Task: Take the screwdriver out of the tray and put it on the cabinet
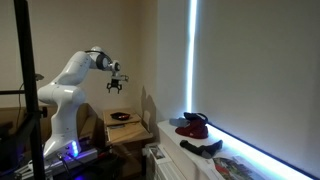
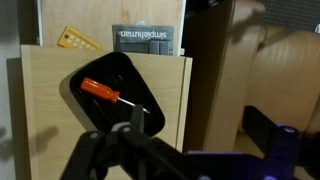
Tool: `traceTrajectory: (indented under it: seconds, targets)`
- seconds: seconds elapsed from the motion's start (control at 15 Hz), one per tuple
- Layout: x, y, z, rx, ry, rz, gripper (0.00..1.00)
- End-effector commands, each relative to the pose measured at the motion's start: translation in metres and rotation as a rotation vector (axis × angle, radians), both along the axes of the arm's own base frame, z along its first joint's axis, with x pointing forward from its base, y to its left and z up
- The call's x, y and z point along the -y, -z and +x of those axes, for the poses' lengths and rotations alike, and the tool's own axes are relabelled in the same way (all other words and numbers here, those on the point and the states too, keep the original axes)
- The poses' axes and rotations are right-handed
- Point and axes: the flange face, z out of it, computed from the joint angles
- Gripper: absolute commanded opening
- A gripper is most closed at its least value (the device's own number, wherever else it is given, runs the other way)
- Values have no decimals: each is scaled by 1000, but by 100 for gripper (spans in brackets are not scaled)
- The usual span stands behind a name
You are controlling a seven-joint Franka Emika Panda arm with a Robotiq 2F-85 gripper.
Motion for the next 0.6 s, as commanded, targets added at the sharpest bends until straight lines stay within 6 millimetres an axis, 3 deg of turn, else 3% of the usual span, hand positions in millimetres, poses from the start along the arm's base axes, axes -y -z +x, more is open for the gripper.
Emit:
traceTrajectory:
  seconds: [0.0, 0.2, 0.27, 0.4, 0.53]
  targets:
    - [-51, 77, -7, -67, 134, -135, 100]
    - [-101, 134, -19, -214, 202, -52, 100]
    - [-85, 117, -27, -156, 169, -106, 100]
    - [-105, 145, -28, -193, 181, -78, 100]
    - [-98, 155, -13, -169, 264, -76, 100]
